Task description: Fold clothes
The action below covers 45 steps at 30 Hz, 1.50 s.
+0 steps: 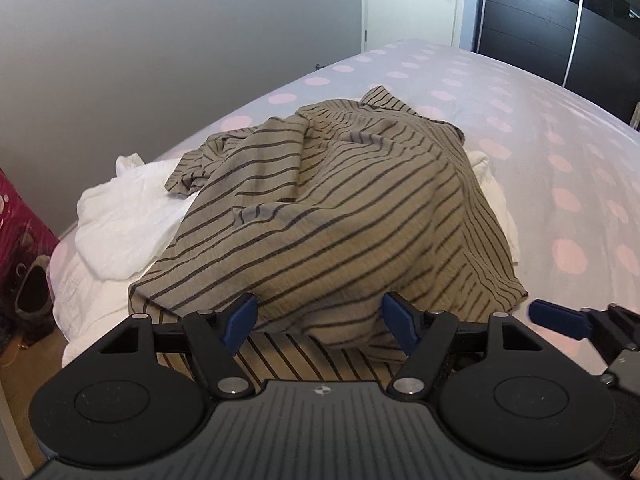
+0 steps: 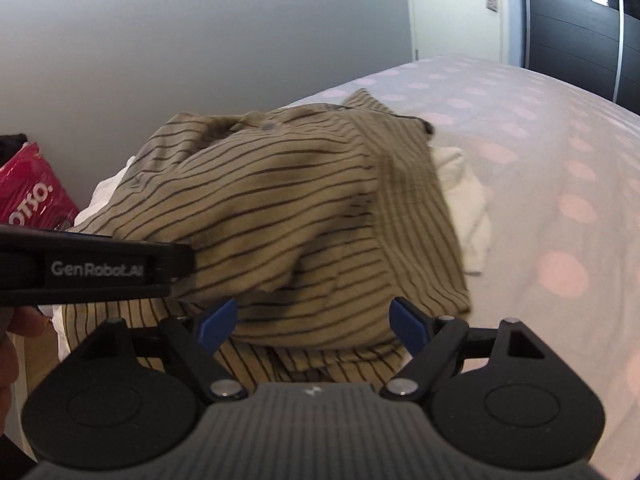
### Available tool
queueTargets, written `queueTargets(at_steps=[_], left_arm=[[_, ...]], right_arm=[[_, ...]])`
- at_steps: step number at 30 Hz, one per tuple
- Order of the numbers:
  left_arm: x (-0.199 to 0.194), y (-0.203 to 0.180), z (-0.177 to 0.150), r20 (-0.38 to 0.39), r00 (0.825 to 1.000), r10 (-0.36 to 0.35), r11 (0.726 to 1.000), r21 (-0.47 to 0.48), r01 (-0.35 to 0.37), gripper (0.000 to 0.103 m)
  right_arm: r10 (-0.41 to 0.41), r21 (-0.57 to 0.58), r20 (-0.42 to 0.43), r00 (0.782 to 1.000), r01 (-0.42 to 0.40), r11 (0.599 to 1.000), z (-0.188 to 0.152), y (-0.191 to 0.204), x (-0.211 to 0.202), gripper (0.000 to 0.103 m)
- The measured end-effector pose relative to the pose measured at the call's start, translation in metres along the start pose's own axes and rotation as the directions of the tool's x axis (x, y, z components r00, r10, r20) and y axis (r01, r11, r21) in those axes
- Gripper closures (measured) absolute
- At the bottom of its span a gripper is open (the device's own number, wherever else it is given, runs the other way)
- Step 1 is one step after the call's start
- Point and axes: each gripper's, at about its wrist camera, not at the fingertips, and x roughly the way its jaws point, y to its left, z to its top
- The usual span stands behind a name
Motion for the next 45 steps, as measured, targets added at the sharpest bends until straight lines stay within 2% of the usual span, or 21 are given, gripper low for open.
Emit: queueTargets(at_steps=[2,4,5,6,7,8,10,15,18,20,24,28,32,36,38,41,42,43,45], left_arm=[[0.007,0.005,0.002,-0.008,1.0,-0.009,1.0,-0.026,0.008,0.037],[0.009,0.006,0.003,-0.005,1.0,-0.027,0.999,-0.031,0.027,0.051],[0.01,0.006,0.004,-0.005,0.999,-0.036,0.999,-0.029,0.036,0.054],[0.011,0.005,0.004,-0.007,0.999,-0.048,0.998,-0.029,0.047,0.063],[0.012,0.005,0.004,-0.008,0.998,-0.06,0.998,-0.028,0.06,0.073],[0.012,0.005,0.005,-0.01,0.997,-0.071,0.997,-0.028,0.07,0.074],[0.011,0.005,0.005,-0.008,0.996,-0.092,0.996,-0.023,0.092,0.083],[-0.004,-0.012,0.003,0.01,0.982,-0.186,0.982,0.011,0.186,0.094],[-0.023,-0.032,0.0,0.03,0.97,-0.24,0.969,0.066,0.238,0.099],[-0.038,-0.045,-0.002,0.036,0.954,-0.297,0.951,0.097,0.292,0.099],[-0.068,-0.075,-0.008,0.033,0.916,-0.401,0.904,0.175,0.389,0.101],[-0.102,-0.099,-0.014,0.04,0.881,-0.471,0.857,0.256,0.447,0.1],[-0.12,-0.119,-0.021,0.036,0.87,-0.491,0.834,0.306,0.458,0.1],[-0.128,-0.143,-0.04,-0.033,0.862,-0.506,0.8,0.354,0.484,0.099],[-0.129,-0.159,-0.054,-0.076,0.857,-0.51,0.777,0.387,0.497,0.096],[-0.13,-0.178,-0.077,-0.126,0.851,-0.51,0.745,0.43,0.51,0.082],[-0.13,-0.183,-0.085,-0.14,0.849,-0.509,0.735,0.443,0.514,0.074],[-0.131,-0.188,-0.093,-0.153,0.847,-0.508,0.724,0.456,0.517,0.064],[-0.129,-0.197,-0.106,-0.18,0.845,-0.503,0.708,0.475,0.522,0.055]], right_arm=[[0.006,-0.025,0.008,1.0,-0.006,1.0,0.003,0.008,0.009,0.033],[0.012,-0.047,0.013,1.0,-0.011,0.999,0.005,0.014,0.017,0.044],[0.018,-0.05,0.008,1.0,-0.017,0.999,0.006,0.016,0.02,0.055],[0.025,-0.049,0.0,1.0,-0.025,0.998,0.007,0.017,0.022,0.064],[0.032,-0.044,-0.004,0.999,-0.032,0.999,0.008,0.018,0.022,0.084],[0.04,-0.039,-0.007,0.999,-0.04,0.998,0.008,0.019,0.022,0.094],[0.023,-0.043,0.009,1.0,-0.022,0.999,0.008,0.021,0.015,0.1],[-0.079,-0.048,0.045,0.996,0.081,0.996,0.009,0.017,-0.017,0.102],[-0.174,-0.033,0.075,0.982,0.177,0.984,0.009,0.004,-0.047,0.102],[-0.239,-0.006,0.095,0.966,0.24,0.971,0.009,-0.009,-0.07,0.102],[-0.361,0.046,0.123,0.925,0.358,0.933,0.004,-0.036,-0.12,0.102],[-0.505,0.082,0.147,0.85,0.499,0.863,-0.01,-0.061,-0.176,0.102],[-0.622,0.165,0.095,0.777,0.604,0.78,-0.034,-0.1,-0.232,0.102],[-0.731,0.235,0.019,0.682,0.707,0.666,-0.068,-0.129,-0.271,0.102],[-0.763,0.259,-0.031,0.646,0.743,0.618,-0.088,-0.142,-0.282,0.102],[-0.797,0.278,-0.102,0.595,0.787,0.551,-0.117,-0.161,-0.294,0.102],[-0.796,0.281,-0.116,0.594,0.788,0.547,-0.126,-0.163,-0.297,0.102],[-0.786,0.289,-0.129,0.604,0.782,0.553,-0.135,-0.164,-0.298,0.102],[-0.766,0.302,-0.15,0.625,0.766,0.567,-0.148,-0.165,-0.293,0.101]])
